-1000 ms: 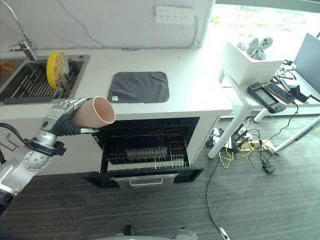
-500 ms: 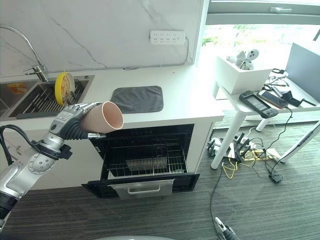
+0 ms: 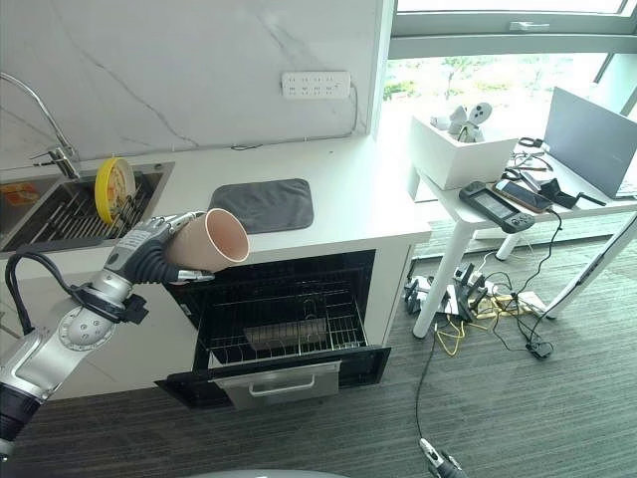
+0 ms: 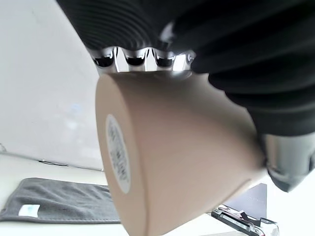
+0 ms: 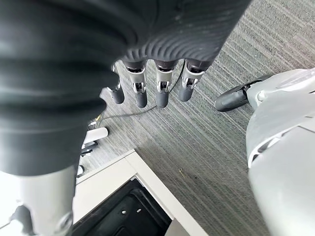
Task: Place the dishes in the dishwasher.
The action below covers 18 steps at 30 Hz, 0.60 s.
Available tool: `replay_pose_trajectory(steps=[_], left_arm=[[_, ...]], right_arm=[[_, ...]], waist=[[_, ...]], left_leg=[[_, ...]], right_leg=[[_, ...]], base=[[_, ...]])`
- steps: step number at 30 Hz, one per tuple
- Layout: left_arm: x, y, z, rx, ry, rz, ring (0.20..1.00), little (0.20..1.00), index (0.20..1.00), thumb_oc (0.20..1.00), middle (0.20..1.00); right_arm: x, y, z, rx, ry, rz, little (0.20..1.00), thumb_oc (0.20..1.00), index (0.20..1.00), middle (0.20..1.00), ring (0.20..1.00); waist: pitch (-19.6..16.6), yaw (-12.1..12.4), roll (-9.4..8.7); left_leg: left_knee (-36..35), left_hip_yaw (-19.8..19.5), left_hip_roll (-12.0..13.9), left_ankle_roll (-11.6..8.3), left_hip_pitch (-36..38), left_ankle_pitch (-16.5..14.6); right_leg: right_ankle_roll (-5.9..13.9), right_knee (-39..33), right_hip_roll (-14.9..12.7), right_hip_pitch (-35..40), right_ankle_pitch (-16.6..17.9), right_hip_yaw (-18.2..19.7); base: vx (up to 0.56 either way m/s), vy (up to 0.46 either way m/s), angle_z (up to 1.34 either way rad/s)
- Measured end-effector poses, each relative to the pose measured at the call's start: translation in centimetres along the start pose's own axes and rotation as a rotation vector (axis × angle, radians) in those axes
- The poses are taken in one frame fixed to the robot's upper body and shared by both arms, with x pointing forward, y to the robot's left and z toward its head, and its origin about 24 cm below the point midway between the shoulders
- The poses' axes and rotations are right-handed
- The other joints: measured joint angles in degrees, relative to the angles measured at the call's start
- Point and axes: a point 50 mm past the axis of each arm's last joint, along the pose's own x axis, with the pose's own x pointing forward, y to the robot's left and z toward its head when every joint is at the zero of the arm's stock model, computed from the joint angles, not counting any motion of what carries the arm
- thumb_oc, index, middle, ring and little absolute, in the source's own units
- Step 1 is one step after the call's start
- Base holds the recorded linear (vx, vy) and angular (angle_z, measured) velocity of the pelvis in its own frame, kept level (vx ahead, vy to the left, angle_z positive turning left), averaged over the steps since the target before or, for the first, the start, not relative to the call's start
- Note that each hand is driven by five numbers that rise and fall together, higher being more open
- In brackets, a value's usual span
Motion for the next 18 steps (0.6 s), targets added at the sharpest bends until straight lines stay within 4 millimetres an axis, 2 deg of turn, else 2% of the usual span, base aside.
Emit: replay_pose_trajectory(steps=[5, 7, 9, 10, 14, 16, 18], left_arm=[[0.0, -0.2, -0.1, -0.008, 0.01, -0.009, 0.2, 0.2, 0.2, 0.2, 0.2], [0.0, -0.5, -0.3, -0.07, 0.034, 0.007, 0.2, 0.2, 0.2, 0.2, 0.2], [0.0, -1.1, -0.3, -0.193, 0.062, 0.043, 0.2, 0.2, 0.2, 0.2, 0.2], [0.0, -2.2, -0.5, -0.369, 0.123, 0.085, 0.2, 0.2, 0.2, 0.2, 0.2], [-0.4, -4.8, -1.0, -0.709, 0.254, 0.193, 0.2, 0.2, 0.2, 0.2, 0.2], [-0.5, -5.9, -0.8, -0.795, 0.286, 0.198, 0.2, 0.2, 0.2, 0.2, 0.2], [-0.6, -6.4, -0.7, -0.851, 0.306, 0.21, 0.2, 0.2, 0.2, 0.2, 0.2]], right_arm=[[0.3, 3.4, 3.4, 0.009, -0.159, 0.108, 1.0, 1.0, 1.0, 1.0, 1.0], [0.2, 4.0, 4.5, 0.033, -0.221, 0.113, 1.0, 1.0, 1.0, 1.0, 1.0], [0.1, 4.4, 5.4, 0.053, -0.264, 0.11, 1.0, 1.0, 1.0, 1.0, 1.0], [-0.1, 5.2, 6.3, 0.061, -0.306, 0.119, 1.0, 1.0, 1.0, 1.0, 1.0], [-0.8, 6.7, 8.8, 0.073, -0.416, 0.132, 1.0, 1.0, 1.0, 1.0, 1.0], [-1.7, 7.9, 10.5, 0.033, -0.497, 0.183, 1.0, 1.0, 1.0, 1.0, 1.0], [-3.5, 9.9, 13.2, -0.03, -0.629, 0.281, 1.0, 1.0, 1.0, 1.0, 1.0]], waist=[[-0.4, -0.8, 0.2], [-1.0, -0.9, 0.41], [-1.0, -0.9, 0.49], [-1.0, -1.0, 0.46], [-1.1, -2.2, 0.04], [-1.1, -2.8, -0.41], [-1.1, -3.2, -0.61]], left_leg=[[0.0, 0.2, 0.0, 0.0, 0.0, 0.0], [0.0, 0.3, 0.0, -0.01, 0.1, 0.0], [0.0, 0.7, 0.0, -0.01, 0.3, 0.0], [0.0, 1.4, 0.1, 0.0, 0.8, 0.0], [0.0, 1.6, 0.1, 0.04, 0.9, -0.1], [0.0, 1.8, 0.3, 0.01, 0.9, -0.1], [0.0, 2.2, 0.6, -0.03, 1.1, 0.0]], right_leg=[[-0.02, 0.0, 0.0, -0.4, 0.0, 0.2], [0.03, 0.0, 0.0, -0.4, 0.2, 0.5], [0.05, 0.1, 0.1, -0.4, 0.3, 0.9], [0.02, 0.0, 0.1, -0.4, 0.3, 1.5], [-0.01, 0.0, 0.1, -0.4, 0.3, 1.6], [-0.13, 0.0, 0.4, -0.6, 0.4, 2.0], [-0.22, 0.0, 0.6, -0.7, 0.4, 2.6]], base=[[-0.03, -0.009, -0.02], [-0.04, -0.01, -0.03], [-0.03, -0.009, -0.12], [-0.02, -0.01, -0.19], [0.0, -0.006, -0.05], [0.0, -0.027, -0.05], [-0.02, -0.02, -0.12]])
